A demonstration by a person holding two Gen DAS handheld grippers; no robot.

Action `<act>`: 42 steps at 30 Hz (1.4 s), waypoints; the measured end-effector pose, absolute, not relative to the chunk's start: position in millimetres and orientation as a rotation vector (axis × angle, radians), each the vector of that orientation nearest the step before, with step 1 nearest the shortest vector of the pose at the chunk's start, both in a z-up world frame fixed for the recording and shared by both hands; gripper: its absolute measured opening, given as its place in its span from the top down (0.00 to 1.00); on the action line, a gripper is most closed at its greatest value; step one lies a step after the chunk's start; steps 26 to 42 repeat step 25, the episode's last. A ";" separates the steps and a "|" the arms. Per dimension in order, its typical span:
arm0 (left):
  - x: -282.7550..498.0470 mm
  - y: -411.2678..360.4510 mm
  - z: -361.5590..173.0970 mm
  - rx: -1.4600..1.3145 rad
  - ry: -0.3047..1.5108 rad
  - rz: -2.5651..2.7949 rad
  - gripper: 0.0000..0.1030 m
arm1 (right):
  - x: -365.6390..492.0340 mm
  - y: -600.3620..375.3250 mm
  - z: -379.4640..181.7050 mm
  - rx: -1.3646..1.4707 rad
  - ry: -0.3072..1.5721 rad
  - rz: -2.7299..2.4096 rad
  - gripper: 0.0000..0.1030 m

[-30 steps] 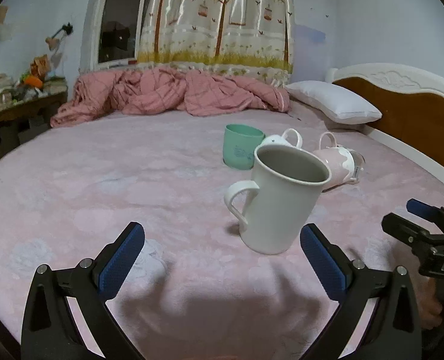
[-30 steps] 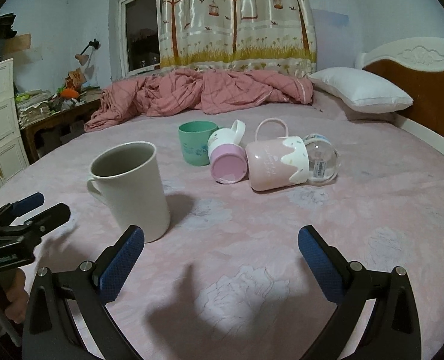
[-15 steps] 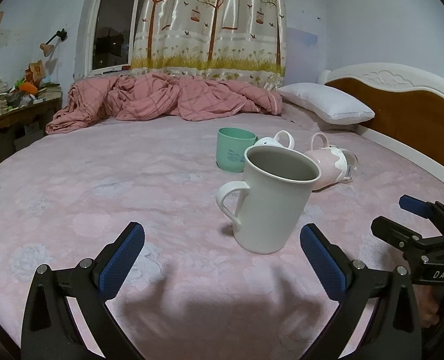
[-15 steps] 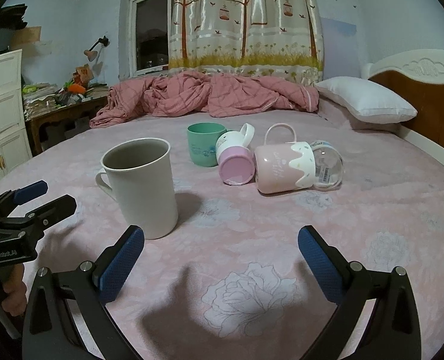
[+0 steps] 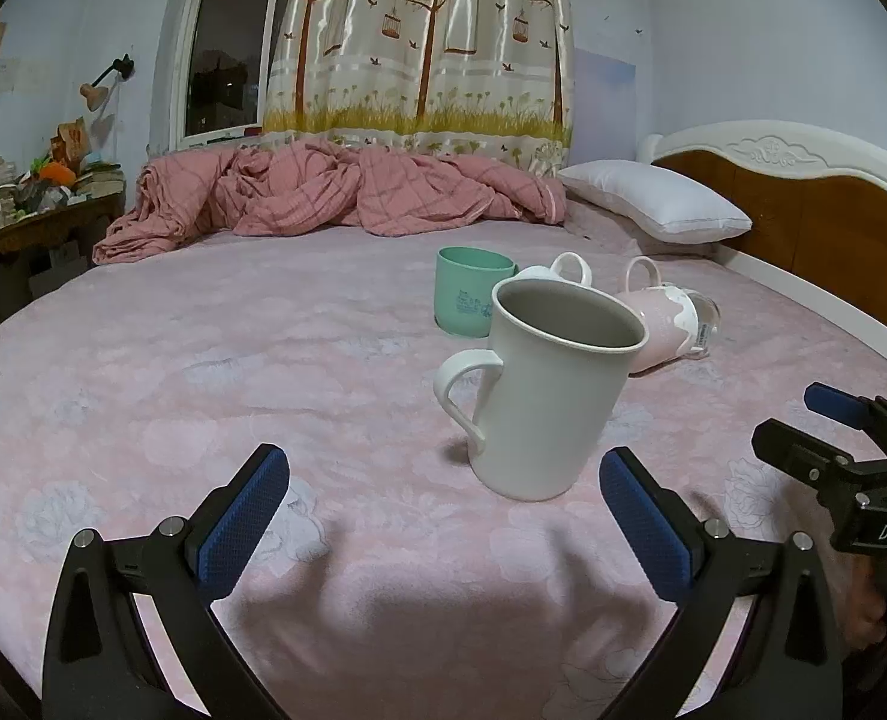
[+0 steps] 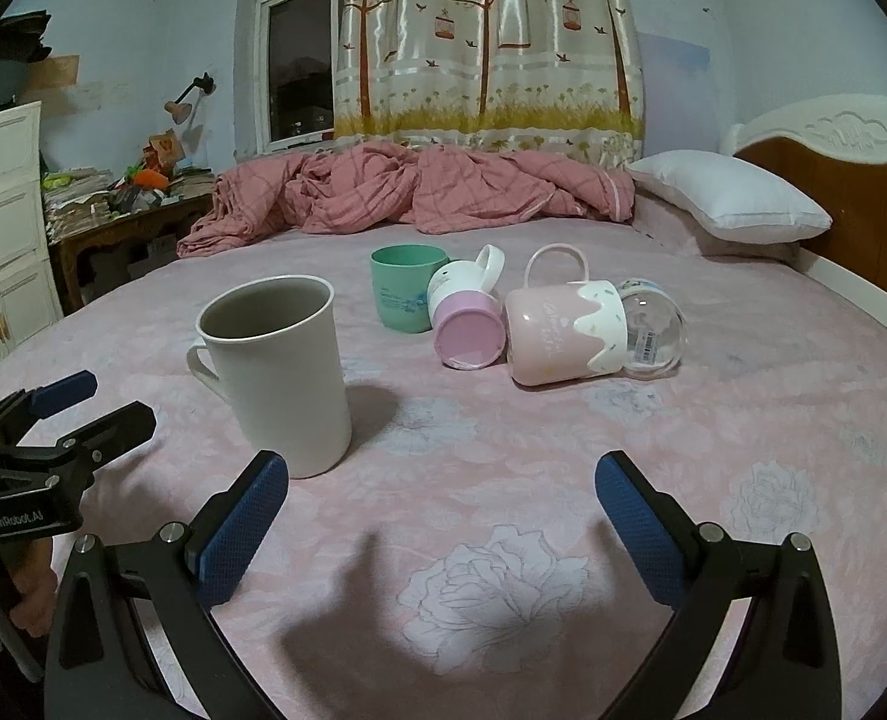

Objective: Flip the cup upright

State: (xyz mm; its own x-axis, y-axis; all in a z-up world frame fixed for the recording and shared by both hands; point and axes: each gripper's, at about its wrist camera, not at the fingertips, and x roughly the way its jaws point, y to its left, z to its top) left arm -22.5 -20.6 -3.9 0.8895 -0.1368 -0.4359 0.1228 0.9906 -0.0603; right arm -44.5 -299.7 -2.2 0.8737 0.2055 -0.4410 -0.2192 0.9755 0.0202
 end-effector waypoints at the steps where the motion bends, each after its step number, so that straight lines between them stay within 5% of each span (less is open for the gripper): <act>1: -22.2 -20.8 -4.1 -0.032 0.456 -0.135 0.00 | -43.4 -300.8 -2.8 -0.028 0.459 0.221 0.00; 42: -12.4 -14.4 -15.0 -0.036 0.478 -0.084 0.00 | -34.0 -314.1 -7.7 0.008 0.486 0.206 0.00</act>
